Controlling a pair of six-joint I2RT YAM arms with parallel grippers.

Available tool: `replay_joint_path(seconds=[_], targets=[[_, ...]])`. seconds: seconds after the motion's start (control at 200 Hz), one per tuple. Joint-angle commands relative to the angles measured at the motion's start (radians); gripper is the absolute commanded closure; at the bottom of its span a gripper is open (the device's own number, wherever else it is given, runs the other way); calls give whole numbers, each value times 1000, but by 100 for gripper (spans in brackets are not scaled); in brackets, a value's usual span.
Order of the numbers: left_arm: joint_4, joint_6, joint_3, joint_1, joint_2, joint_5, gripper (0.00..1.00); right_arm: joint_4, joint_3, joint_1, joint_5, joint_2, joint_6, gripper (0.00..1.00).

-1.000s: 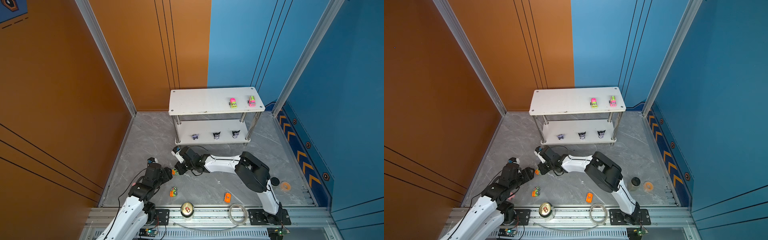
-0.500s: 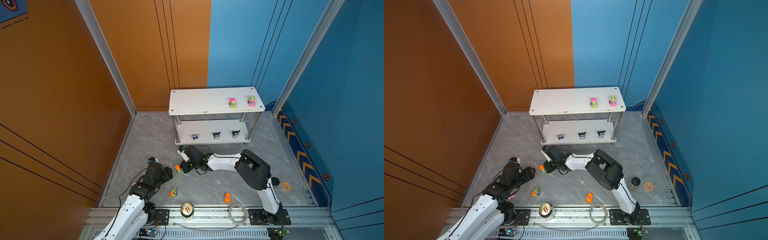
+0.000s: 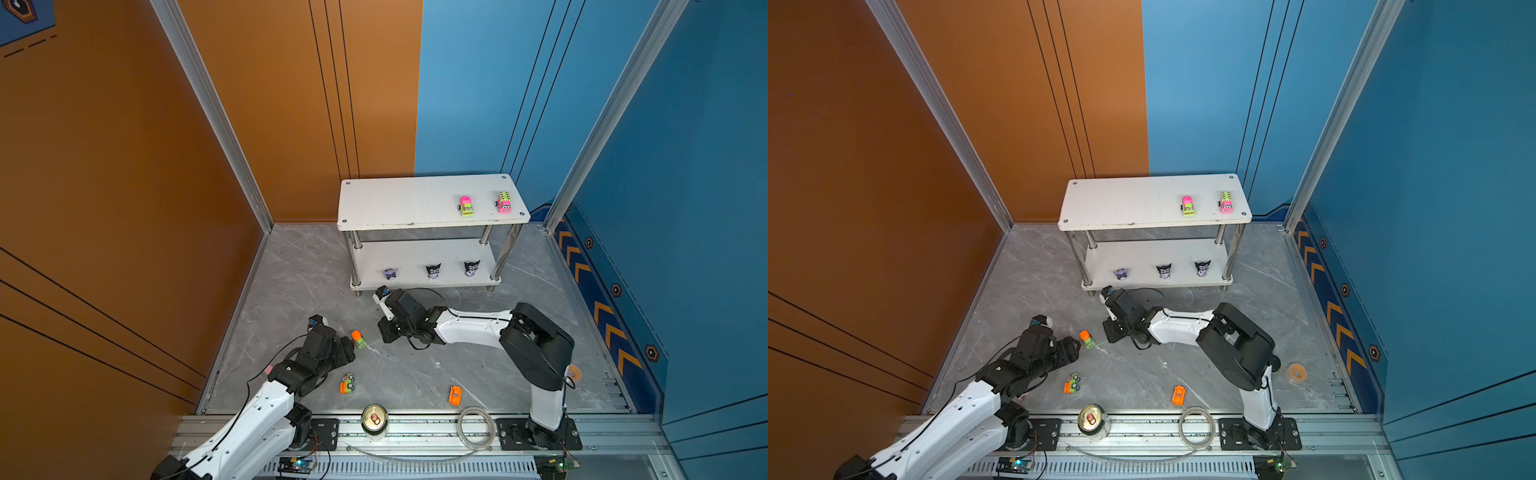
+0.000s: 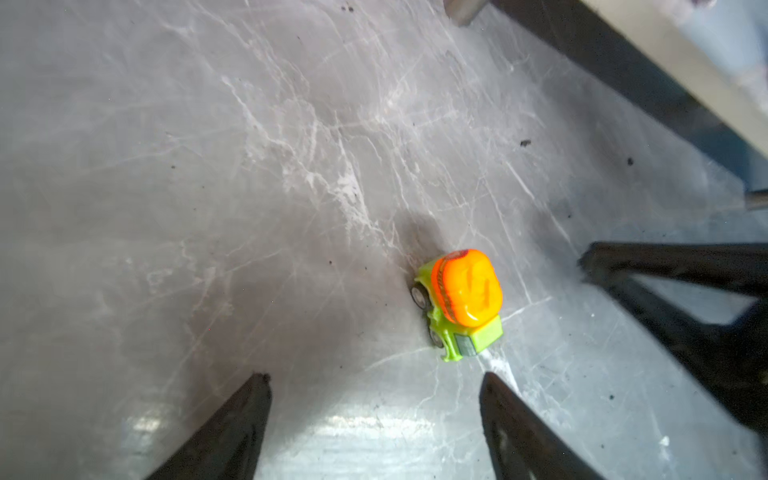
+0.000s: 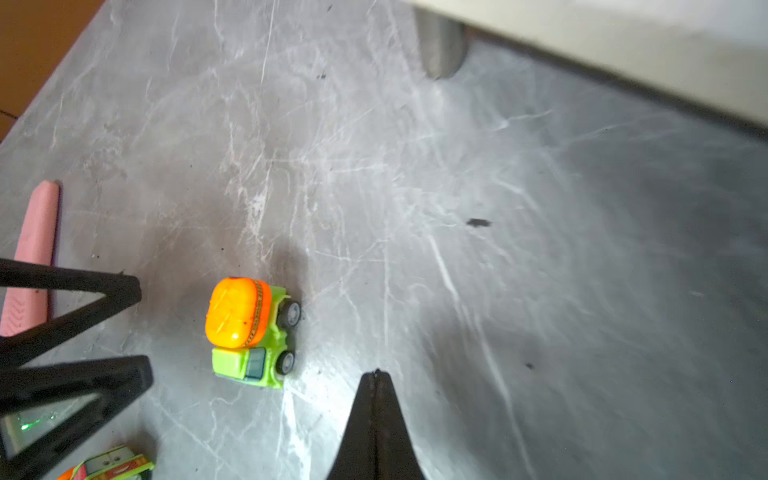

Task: Place and organize the plastic toys onto the shelf
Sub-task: 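Close the left gripper on the orange-domed car while the right gripper withdraws, then lift the orange-domed green car off the table with the left gripper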

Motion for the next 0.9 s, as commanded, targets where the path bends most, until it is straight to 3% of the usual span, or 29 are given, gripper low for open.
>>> replay_joint_path(seconds=[0.0,0.34,0.606,0.896], targets=[[16,-4,65,-65,65,-108,15,-33,-71,-13,108,-92,18,94],[82,3,207,-140,372,-167,20,-61,-216,-15,177,-218,4,88],[106,10,274,-160,467,-156,36,-77,-259,-26,189,-251,-23,87],[115,1,334,-215,575,-145,40,-79,-286,-57,173,-289,-30,87]])
